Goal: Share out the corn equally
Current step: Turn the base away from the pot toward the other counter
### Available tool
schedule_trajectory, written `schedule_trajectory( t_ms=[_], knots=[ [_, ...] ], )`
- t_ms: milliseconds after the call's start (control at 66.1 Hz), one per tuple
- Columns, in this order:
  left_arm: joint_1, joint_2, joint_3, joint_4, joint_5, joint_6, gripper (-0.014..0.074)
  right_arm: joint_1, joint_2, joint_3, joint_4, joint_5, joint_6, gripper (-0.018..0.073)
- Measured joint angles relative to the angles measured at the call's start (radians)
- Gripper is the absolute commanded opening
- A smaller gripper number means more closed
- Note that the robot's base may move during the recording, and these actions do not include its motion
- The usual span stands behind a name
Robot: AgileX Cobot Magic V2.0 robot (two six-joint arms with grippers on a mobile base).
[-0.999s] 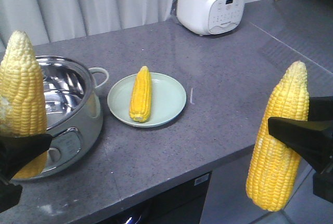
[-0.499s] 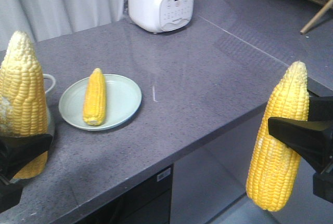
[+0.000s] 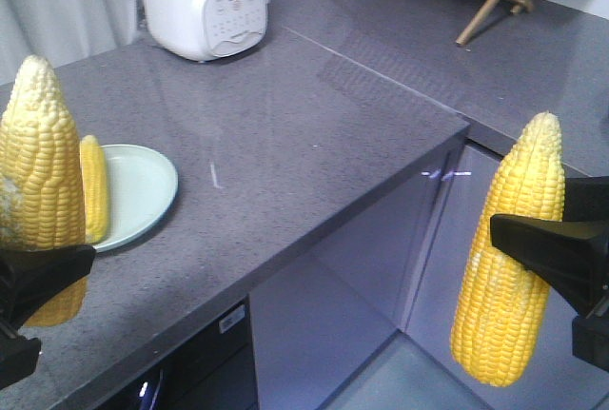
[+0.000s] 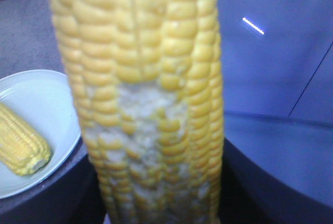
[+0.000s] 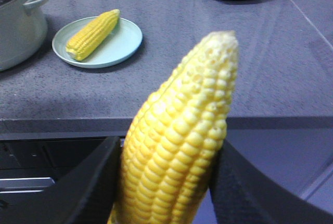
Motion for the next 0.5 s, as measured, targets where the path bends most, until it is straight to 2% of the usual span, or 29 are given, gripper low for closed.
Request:
schedule_trajectory(
  t_ms=[499],
  knots=[
    [0.000,0.000,0.000,0.000,0.000,0.000,0.0303,0.000,0.000,0.000,0.000,0.000,0.000,0.0204]
  ],
)
